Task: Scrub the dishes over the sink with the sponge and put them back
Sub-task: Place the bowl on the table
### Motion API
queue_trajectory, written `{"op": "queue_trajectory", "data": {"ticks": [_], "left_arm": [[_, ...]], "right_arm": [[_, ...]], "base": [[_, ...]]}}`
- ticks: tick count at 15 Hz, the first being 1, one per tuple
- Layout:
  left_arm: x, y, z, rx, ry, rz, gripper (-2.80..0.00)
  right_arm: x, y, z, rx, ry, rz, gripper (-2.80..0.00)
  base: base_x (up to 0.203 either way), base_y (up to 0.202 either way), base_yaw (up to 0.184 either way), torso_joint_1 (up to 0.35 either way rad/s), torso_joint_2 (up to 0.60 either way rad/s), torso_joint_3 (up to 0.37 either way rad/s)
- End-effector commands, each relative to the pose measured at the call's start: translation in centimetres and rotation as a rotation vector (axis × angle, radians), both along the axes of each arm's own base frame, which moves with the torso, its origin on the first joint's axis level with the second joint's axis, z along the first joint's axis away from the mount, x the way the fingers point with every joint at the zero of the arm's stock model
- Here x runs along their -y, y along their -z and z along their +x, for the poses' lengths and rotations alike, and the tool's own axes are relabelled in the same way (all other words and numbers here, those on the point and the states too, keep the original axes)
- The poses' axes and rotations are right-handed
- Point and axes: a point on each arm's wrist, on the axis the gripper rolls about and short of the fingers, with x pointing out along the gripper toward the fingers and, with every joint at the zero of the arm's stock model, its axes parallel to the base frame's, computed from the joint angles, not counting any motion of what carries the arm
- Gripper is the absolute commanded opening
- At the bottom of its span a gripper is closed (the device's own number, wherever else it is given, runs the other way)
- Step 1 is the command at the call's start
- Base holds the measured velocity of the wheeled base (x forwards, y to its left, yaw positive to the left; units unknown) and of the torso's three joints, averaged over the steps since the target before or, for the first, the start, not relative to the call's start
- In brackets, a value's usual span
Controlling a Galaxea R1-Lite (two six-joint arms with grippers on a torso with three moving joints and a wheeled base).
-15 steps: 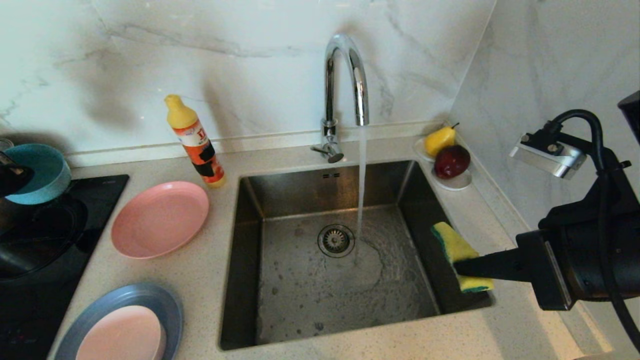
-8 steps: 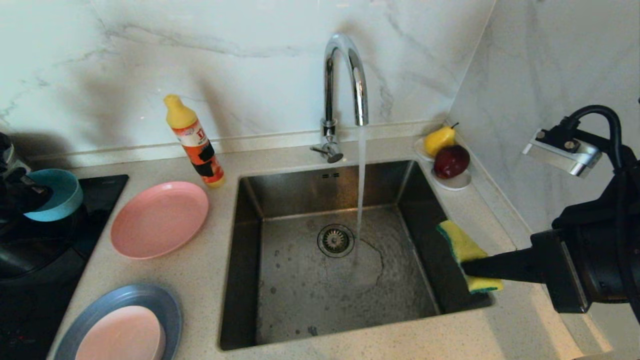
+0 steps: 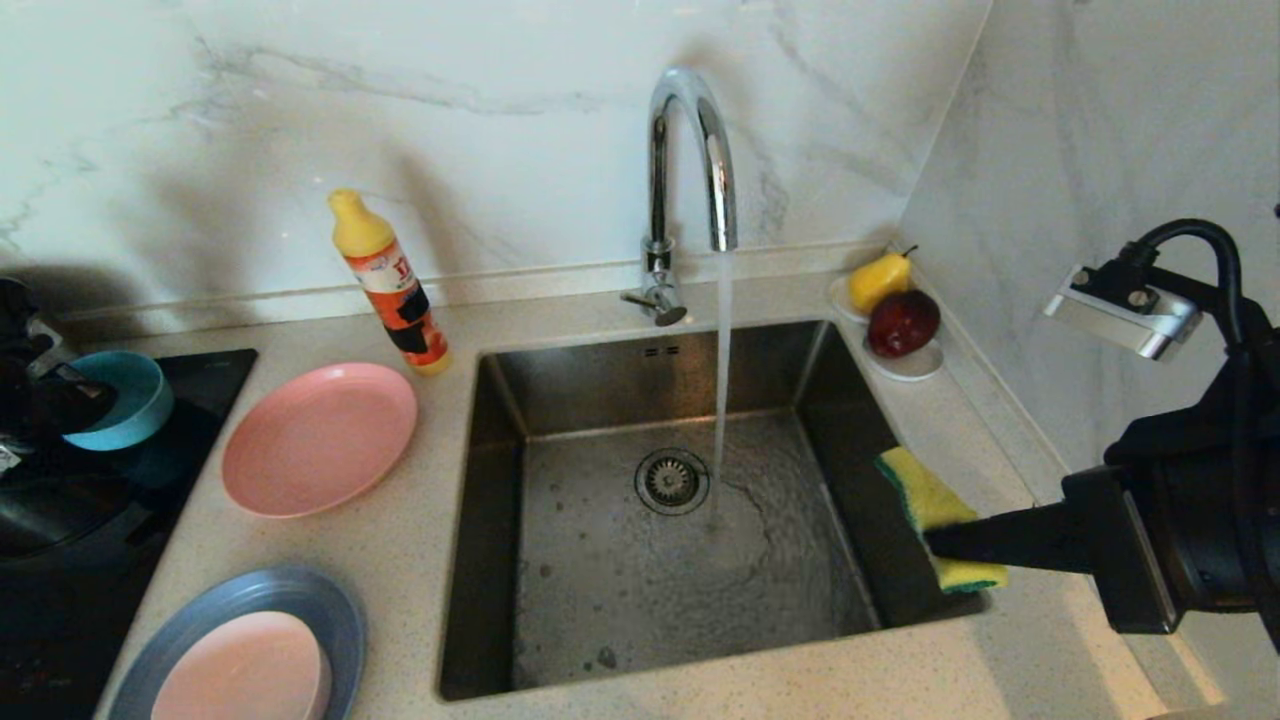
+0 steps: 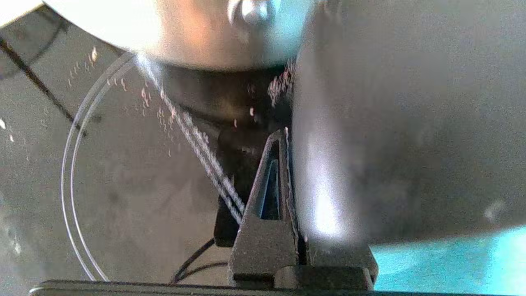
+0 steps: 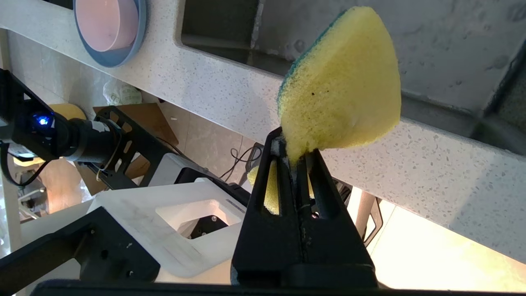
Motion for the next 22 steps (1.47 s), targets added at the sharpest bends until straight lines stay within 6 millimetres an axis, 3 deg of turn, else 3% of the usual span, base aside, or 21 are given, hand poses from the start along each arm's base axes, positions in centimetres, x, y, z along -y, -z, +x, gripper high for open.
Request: {"op": "queue_trajectory", "data": {"ticks": [1, 2, 4, 9, 10, 11, 14, 17, 20, 22], "left_arm": [[0.0, 0.0, 0.0, -0.017, -0.003, -0.013, -2.80], [0.0, -0.4, -0.1, -0.008, -0.004, -0.008, 0.00], [0.4, -2.0, -0.6, 0.022, -0.003, 0.010, 0.00], [2.6, -8.2, -3.8, 0.118, 0.002, 0.086, 0.00], [3.4, -9.1, -4.7, 0.117, 0.014, 0.089, -0.68], [4.5, -9.7, -5.5, 0.115, 0.046, 0.084, -2.80], [8.3, -12.3, -8.7, 0.119, 0.170, 0.058, -2.80], [13.1, -13.5, -13.6, 0.083, 0.315, 0.073, -2.80], [17.9, -11.9, -19.0, -0.066, 0.510, 0.104, -2.80], [19.9, -10.0, -21.7, -0.240, 0.643, 0.028, -2.80]], "right_arm": [[-0.1, 0.3, 0.1, -0.012, 0.000, -0.008, -2.80], [-0.1, 0.3, 0.1, -0.011, 0.000, -0.007, -2.80], [0.0, 0.2, 0.0, -0.007, 0.000, -0.004, -2.80], [0.1, 0.2, -0.1, -0.007, 0.000, -0.004, -2.80], [0.1, 0.3, -0.1, -0.011, 0.001, -0.005, -2.80], [0.0, 0.4, 0.0, -0.014, 0.001, -0.008, -2.80], [0.0, 0.7, 0.0, -0.020, 0.003, -0.015, -2.80], [-0.2, 1.7, 0.3, -0.050, 0.013, -0.038, -2.80], [-0.3, 2.2, 0.6, -0.065, 0.014, -0.052, -2.80], [-0.1, 2.1, 0.8, -0.064, 0.030, -0.051, -2.80]], "base": [[0.000, 0.000, 0.000, 0.000, 0.00, 0.000], [0.000, 0.000, 0.000, 0.000, 0.00, 0.000], [0.000, 0.000, 0.000, 0.000, 0.00, 0.000], [0.000, 0.000, 0.000, 0.000, 0.00, 0.000], [0.000, 0.000, 0.000, 0.000, 0.00, 0.000], [0.000, 0.000, 0.000, 0.000, 0.00, 0.000], [0.000, 0.000, 0.000, 0.000, 0.00, 0.000], [0.000, 0.000, 0.000, 0.000, 0.00, 0.000], [0.000, 0.000, 0.000, 0.000, 0.00, 0.000], [0.000, 0.000, 0.000, 0.000, 0.00, 0.000]]}}
